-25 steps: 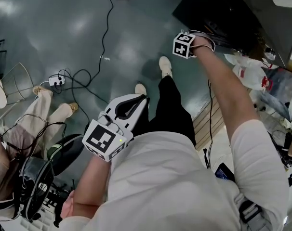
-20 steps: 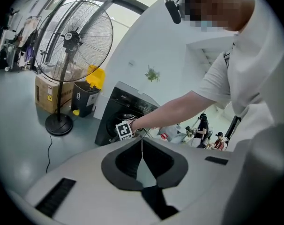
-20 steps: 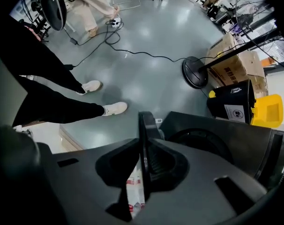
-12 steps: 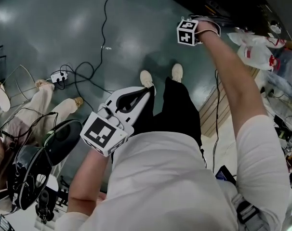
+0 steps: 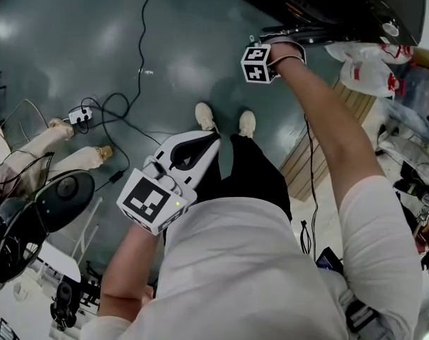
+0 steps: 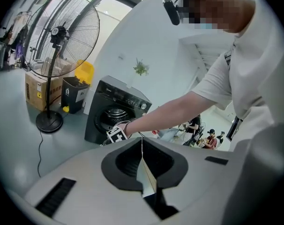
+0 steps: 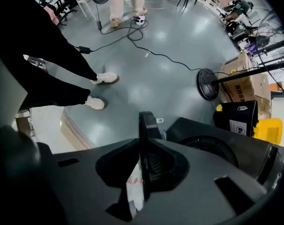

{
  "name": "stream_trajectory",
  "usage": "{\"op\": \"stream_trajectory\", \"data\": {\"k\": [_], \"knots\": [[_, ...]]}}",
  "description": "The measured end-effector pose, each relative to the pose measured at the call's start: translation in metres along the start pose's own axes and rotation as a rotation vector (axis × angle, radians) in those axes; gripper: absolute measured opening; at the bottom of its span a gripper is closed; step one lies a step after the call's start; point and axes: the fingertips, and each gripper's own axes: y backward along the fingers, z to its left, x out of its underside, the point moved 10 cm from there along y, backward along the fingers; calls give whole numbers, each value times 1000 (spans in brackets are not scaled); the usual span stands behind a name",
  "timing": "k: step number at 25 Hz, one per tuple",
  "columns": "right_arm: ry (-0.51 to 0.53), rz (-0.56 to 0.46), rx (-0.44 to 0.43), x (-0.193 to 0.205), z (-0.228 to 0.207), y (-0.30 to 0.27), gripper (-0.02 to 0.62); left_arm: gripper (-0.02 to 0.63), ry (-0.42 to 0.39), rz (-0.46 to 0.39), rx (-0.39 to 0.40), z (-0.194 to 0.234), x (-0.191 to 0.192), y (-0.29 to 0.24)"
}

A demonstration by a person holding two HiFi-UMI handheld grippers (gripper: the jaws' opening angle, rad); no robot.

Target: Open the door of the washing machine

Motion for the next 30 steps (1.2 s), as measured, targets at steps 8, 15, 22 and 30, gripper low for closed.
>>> {"op": "stream_trajectory", "data": {"k": [8,15,22,30], "knots": [[88,4,-28,8,59,3,63,18,1,1,-5,-31,3,-8],[166,6,-19,22,103,2,64,18,-25,5,14,-52,1,-26],[229,4,-1,33,134,2,64,18,-36,17,37,-71,3,-43],[294,7,6,48,169,0,66,18,-53,27,55,-92,6,-58]]}}
